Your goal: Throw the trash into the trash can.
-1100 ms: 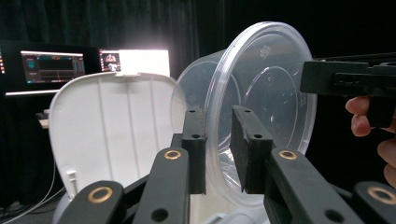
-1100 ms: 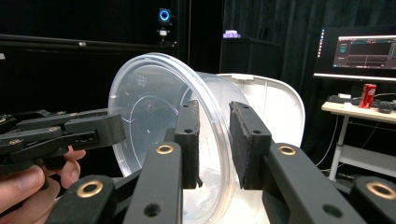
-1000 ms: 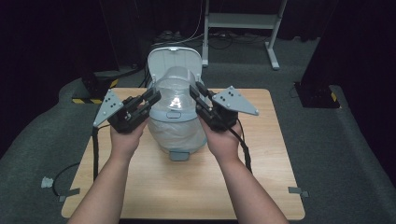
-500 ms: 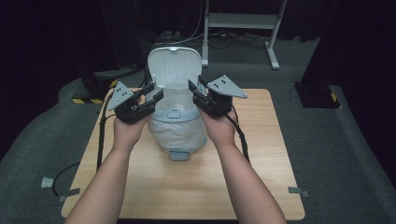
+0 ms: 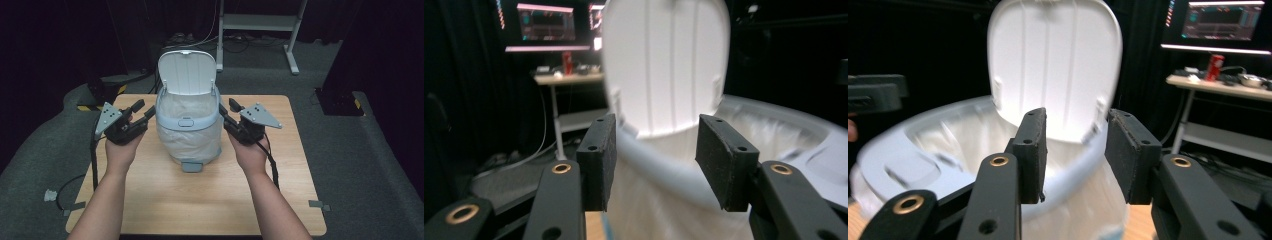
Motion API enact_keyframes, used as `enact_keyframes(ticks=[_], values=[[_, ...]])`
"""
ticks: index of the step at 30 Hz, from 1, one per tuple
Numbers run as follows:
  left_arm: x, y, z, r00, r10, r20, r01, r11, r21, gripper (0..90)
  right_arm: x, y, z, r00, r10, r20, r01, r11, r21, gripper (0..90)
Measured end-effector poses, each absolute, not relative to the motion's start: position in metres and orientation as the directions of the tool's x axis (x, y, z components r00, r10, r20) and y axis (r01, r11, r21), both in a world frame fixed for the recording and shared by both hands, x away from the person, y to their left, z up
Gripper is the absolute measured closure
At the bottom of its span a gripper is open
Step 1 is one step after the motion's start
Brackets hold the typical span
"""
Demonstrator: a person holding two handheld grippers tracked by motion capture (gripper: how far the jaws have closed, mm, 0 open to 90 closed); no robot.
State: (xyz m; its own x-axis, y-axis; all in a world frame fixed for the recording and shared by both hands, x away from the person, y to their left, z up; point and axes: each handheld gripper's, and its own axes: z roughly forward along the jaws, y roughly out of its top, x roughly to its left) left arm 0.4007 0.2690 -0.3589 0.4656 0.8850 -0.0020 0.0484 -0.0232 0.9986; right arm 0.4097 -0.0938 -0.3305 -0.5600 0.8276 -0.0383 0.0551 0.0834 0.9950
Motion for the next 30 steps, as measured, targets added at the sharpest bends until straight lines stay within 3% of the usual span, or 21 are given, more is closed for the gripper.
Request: enact_keyframes(ticks=[7,11,16,26,30], values=[[0.415,0.283,-0.399,0.403,0.914,-0.045,0.143,-0.015,0.99,60.6,0.422,-0.108,-0.368,-0.505,0.862,-0.038,0.126,0.118,0.985,61.0],[0.43,0.282,-0.422,0.382,0.922,-0.066,0.222,-0.022,0.975,79.4,0.435,-0.103,-0.389,-0.498,0.866,-0.053,0.176,0.16,0.971,62.9],[0.445,0.272,-0.439,0.383,0.92,-0.077,0.272,-0.033,0.962,87.4,0.451,-0.09,-0.403,-0.524,0.85,-0.046,0.233,0.195,0.953,74.4],[0.455,0.246,-0.445,0.414,0.909,-0.05,0.279,-0.074,0.957,89.6,0.471,-0.07,-0.417,-0.529,0.848,-0.012,0.301,0.201,0.932,89.6],[0.453,0.246,-0.448,0.414,0.908,-0.07,0.277,-0.052,0.96,89.7,0.469,-0.068,-0.419,-0.518,0.856,0.0,0.306,0.185,0.934,90.0]])
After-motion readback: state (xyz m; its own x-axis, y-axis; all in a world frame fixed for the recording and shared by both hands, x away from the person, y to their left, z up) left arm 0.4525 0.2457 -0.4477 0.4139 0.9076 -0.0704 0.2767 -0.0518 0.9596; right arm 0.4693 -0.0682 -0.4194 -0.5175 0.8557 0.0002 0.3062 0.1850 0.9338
